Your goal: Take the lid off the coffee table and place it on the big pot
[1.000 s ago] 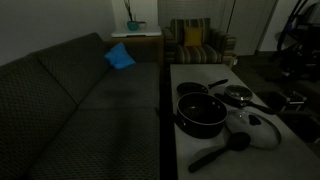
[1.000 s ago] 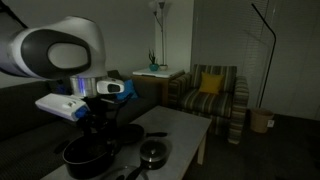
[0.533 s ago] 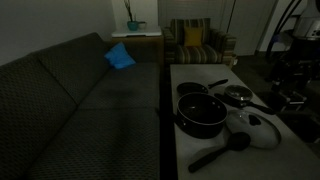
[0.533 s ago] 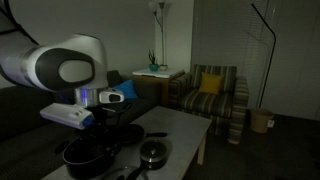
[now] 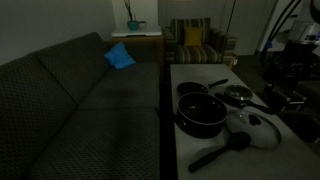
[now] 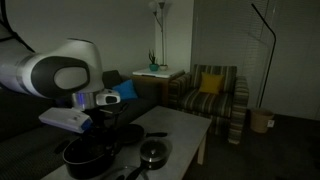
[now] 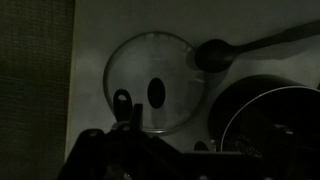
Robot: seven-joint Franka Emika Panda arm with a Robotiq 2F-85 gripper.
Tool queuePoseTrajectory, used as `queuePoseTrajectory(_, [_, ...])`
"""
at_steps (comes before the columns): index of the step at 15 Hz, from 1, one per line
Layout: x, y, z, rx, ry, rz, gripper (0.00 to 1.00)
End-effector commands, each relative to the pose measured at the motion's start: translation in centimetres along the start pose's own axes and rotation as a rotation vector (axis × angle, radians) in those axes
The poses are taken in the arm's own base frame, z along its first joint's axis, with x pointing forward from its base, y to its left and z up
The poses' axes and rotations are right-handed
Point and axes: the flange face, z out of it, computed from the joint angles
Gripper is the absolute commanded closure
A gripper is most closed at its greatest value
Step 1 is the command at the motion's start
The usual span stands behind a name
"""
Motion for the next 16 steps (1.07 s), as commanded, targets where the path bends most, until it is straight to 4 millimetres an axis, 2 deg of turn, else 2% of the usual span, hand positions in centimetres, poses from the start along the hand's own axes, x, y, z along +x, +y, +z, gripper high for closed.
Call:
queuePoseTrajectory(1, [0.4,0.5,3.8,-0.028,0.024,-0.002,0.0])
queuePoseTrajectory(6, [1.0,1.5,9.3,0.069,-0.015,-0.011,0.0])
queuePoseTrajectory(9, [1.9,2.1,11.4,0.124,-0.029,-0.013,0.0])
queuePoseTrajectory(11, [2.4,2.8,12.1,0.139,-0.035,-0.008,0.0])
queuePoseTrajectory(12, [1.6,2.0,11.6,0.101,-0.022,-0.006,0.0])
queuePoseTrajectory(16, [2.3,2.7,12.2,0.112,-0.022,0.0,0.0])
